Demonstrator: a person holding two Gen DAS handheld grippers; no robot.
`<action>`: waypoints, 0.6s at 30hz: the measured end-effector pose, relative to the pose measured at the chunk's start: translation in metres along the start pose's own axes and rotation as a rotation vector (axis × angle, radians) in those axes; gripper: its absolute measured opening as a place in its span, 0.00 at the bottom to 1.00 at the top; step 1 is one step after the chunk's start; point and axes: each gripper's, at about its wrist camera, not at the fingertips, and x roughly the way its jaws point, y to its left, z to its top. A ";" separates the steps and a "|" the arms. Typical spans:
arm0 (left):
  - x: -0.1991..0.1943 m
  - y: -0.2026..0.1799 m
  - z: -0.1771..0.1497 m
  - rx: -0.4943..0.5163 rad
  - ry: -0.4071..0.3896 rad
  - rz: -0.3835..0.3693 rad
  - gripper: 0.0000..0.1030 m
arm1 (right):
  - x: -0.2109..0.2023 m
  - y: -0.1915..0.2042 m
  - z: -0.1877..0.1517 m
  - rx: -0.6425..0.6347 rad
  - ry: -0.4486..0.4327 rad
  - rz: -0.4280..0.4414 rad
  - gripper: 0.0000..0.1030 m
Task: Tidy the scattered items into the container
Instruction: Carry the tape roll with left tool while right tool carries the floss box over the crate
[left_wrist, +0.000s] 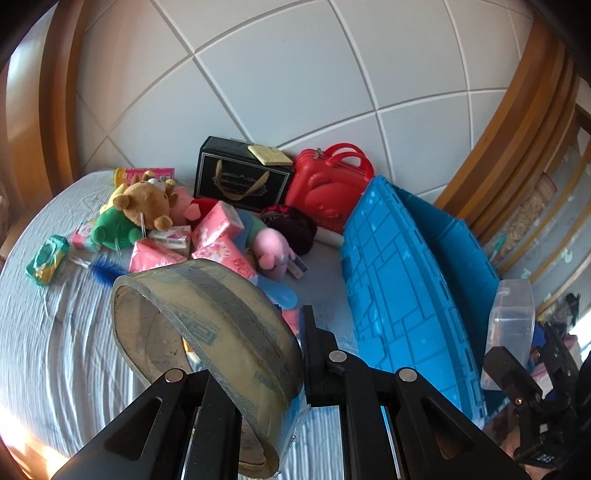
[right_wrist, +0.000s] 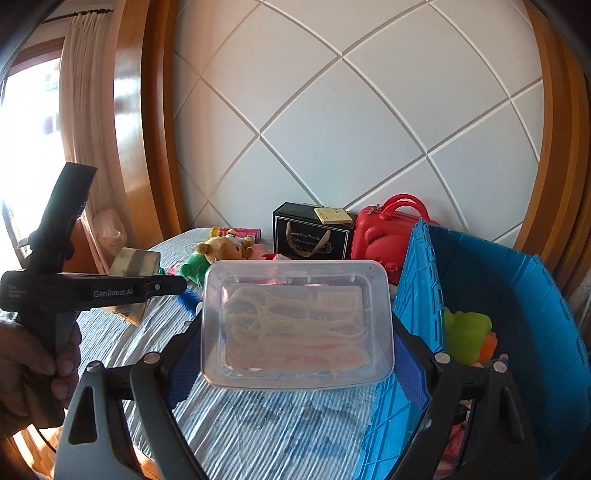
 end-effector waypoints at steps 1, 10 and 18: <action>0.000 -0.005 0.001 0.001 -0.006 0.000 0.09 | -0.002 -0.005 0.001 0.002 -0.004 0.000 0.86; 0.002 -0.056 0.012 0.042 -0.032 -0.025 0.09 | -0.025 -0.048 0.002 0.031 -0.043 -0.012 0.86; 0.019 -0.110 0.021 0.123 -0.015 -0.064 0.09 | -0.043 -0.094 -0.010 0.113 -0.069 -0.080 0.86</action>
